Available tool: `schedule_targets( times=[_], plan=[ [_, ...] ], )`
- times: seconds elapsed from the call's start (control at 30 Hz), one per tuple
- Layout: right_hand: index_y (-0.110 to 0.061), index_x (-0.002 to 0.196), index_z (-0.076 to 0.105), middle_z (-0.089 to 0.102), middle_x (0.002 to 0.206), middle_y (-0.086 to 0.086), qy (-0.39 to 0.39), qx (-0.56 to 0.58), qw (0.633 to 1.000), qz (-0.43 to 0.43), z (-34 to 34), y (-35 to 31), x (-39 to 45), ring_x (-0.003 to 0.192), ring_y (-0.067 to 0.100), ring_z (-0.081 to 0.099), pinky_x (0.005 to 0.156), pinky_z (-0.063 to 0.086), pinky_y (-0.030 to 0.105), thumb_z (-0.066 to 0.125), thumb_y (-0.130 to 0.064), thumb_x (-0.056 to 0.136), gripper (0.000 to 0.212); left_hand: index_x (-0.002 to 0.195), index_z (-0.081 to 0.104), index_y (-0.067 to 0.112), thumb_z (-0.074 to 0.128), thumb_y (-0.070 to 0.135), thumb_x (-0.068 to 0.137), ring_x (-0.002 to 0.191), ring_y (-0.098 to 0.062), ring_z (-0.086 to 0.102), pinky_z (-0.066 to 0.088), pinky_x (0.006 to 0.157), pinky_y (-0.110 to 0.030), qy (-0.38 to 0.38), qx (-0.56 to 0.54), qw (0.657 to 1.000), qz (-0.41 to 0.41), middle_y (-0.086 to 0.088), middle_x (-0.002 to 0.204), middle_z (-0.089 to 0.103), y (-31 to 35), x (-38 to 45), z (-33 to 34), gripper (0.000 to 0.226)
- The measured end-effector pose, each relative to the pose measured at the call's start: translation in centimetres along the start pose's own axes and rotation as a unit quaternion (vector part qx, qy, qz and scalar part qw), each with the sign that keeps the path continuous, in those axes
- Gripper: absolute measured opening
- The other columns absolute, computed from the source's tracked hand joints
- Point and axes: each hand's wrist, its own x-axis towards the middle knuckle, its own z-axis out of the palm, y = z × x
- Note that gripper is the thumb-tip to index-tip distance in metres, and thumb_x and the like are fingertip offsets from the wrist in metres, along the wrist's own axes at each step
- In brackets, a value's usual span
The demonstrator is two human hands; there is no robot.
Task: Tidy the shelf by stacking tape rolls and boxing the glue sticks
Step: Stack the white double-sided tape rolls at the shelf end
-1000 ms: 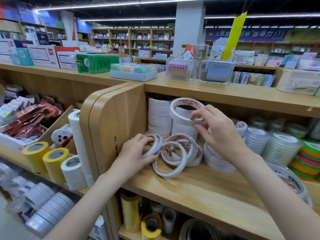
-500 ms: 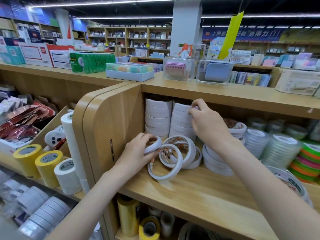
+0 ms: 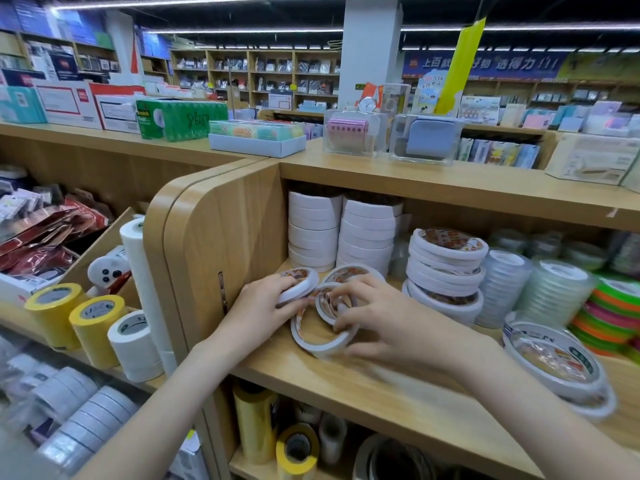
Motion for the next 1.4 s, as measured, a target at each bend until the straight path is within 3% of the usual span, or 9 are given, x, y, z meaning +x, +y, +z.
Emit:
schedule_targets(
  times=[0.3, 0.4, 0.47, 0.6, 0.67, 0.8, 1.0, 1.17, 1.4],
  plan=[
    [-0.014, 0.085, 0.07, 0.063, 0.095, 0.005, 0.134, -0.088, 0.987, -0.017, -1.2, 2.5, -0.5, 0.09, 0.026, 0.054, 0.069, 0.052, 0.038, 0.074, -0.009, 0.071, 0.015, 0.089, 0.063, 0.023, 0.071, 0.026, 0.081, 0.082, -0.007, 0.056, 0.037, 0.071, -0.015, -0.005, -0.062, 0.998, -0.024, 0.002, 0.088, 0.061, -1.0, -1.7, -0.9, 0.012],
    [-0.016, 0.095, 0.067, 0.059, 0.108, 0.004, 0.09, -0.11, 0.989, 0.032, -1.8, 2.4, -0.7, 0.096, 0.027, 0.05, 0.079, 0.048, 0.044, 0.069, -0.01, 0.078, 0.018, 0.081, 0.057, 0.035, 0.066, 0.053, 0.065, 0.09, -0.001, 0.054, 0.037, 0.078, -0.011, -0.035, -0.062, 0.997, 0.003, 0.013, 0.091, 0.058, -1.0, -2.0, -0.9, 0.026],
    [-0.022, 0.114, 0.059, 0.049, 0.125, -0.005, 0.028, -0.118, 0.991, 0.049, -1.8, 2.3, -0.8, 0.103, 0.022, 0.04, 0.089, 0.039, 0.035, 0.056, -0.018, 0.088, 0.026, 0.082, 0.054, 0.041, 0.054, 0.063, 0.063, 0.097, -0.002, 0.052, 0.036, 0.087, -0.016, -0.051, -0.035, 0.998, 0.018, 0.018, 0.097, 0.056, -1.1, -2.1, -0.9, 0.029],
    [-0.024, 0.112, 0.058, 0.051, 0.114, -0.01, -0.006, -0.091, 0.993, 0.074, -1.7, 2.3, -0.8, 0.095, 0.015, 0.044, 0.078, 0.038, 0.027, 0.048, -0.021, 0.093, 0.021, 0.091, 0.06, 0.033, 0.045, 0.066, 0.065, 0.094, 0.002, 0.046, 0.033, 0.093, -0.025, -0.101, 0.037, 0.993, 0.049, 0.024, 0.097, 0.051, -1.0, -2.0, -1.6, 0.045],
    [-0.016, 0.097, 0.062, 0.055, 0.099, -0.005, 0.007, -0.034, 0.995, 0.093, -1.6, 2.6, -0.5, 0.085, 0.011, 0.049, 0.072, 0.04, 0.026, 0.053, -0.019, 0.09, 0.012, 0.094, 0.066, 0.023, 0.048, 0.061, 0.07, 0.092, -0.004, 0.051, 0.038, 0.092, -0.029, -0.107, 0.059, 0.991, 0.053, 0.02, 0.092, 0.054, -1.1, -1.7, -1.8, 0.048],
    [-0.014, 0.09, 0.064, 0.057, 0.085, -0.007, 0.025, 0.027, 0.992, 0.121, -1.6, 3.2, 0.1, 0.068, 0.005, 0.045, 0.059, 0.033, 0.016, 0.062, -0.02, 0.085, 0.008, 0.096, 0.067, 0.02, 0.067, 0.027, 0.083, 0.095, -0.015, 0.057, 0.039, 0.09, -0.027, -0.09, 0.081, 0.992, 0.024, 0.007, 0.094, 0.063, -0.3, -1.0, -1.6, 0.015],
    [-0.021, 0.084, 0.064, 0.062, 0.088, -0.002, -0.038, 0.037, 0.987, 0.153, -2.9, 3.1, 1.1, 0.075, 0.009, 0.051, 0.069, 0.043, 0.028, 0.067, -0.024, 0.079, 0.006, 0.114, 0.063, 0.027, 0.066, 0.027, 0.084, 0.1, -0.007, 0.054, 0.037, 0.094, -0.025, -0.127, 0.066, 0.99, -0.001, 0.015, 0.098, 0.06, 0.4, -0.1, -1.5, 0.029],
    [-0.02, 0.055, 0.037, 0.053, 0.073, 0.007, -0.075, -0.035, 0.986, 0.143, -1.7, 2.9, 1.7, 0.071, 0.023, 0.052, 0.06, 0.039, 0.032, 0.061, -0.01, 0.076, 0.034, 0.116, 0.062, 0.022, 0.062, 0.029, 0.088, 0.105, -0.008, 0.049, 0.035, 0.098, -0.028, -0.183, 0.099, 0.978, -0.005, 0.016, 0.102, 0.054, 0.5, 0.2, -2.0, 0.029],
    [-0.003, 0.062, 0.052, 0.059, 0.072, 0.016, 0.009, 0.039, 0.987, 0.157, -3.7, 3.5, 1.7, 0.067, 0.023, 0.052, 0.06, 0.038, 0.03, 0.07, -0.013, 0.076, 0.025, 0.11, 0.062, 0.014, 0.058, 0.011, 0.084, 0.114, -0.02, 0.039, 0.031, 0.101, -0.029, -0.068, 0.127, 0.99, 0.002, 0.0, 0.121, 0.05, -0.6, 0.0, -0.2, 0.026]
  ],
)
